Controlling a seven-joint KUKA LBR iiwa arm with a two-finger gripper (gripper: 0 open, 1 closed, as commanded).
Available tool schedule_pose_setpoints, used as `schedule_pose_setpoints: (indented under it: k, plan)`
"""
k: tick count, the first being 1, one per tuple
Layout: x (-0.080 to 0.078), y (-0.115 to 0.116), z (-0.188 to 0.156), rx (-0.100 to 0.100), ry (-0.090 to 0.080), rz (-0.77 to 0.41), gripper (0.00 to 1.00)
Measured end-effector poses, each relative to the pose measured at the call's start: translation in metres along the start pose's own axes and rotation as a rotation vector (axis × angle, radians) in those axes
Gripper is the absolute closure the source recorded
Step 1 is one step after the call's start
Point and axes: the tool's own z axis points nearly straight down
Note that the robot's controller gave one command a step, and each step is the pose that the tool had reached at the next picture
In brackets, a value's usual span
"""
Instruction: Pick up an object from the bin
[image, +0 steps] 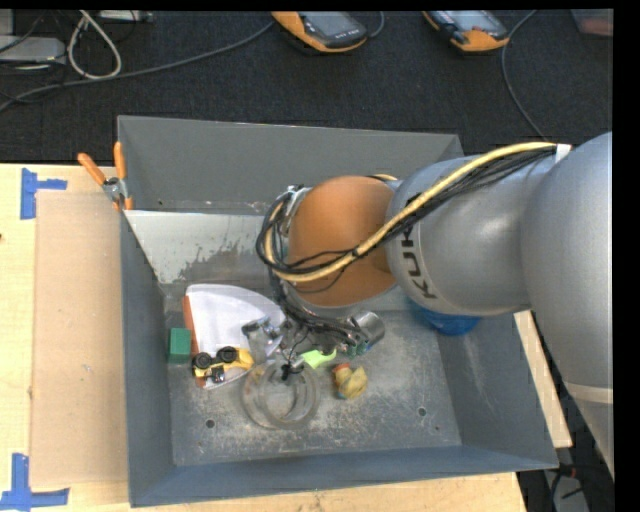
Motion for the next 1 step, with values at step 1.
schedule_pose_setpoints:
  k: [1]
  plan:
    - [0.0077,0.0089,0.0001,0.003,0.004,-0.11,1.0]
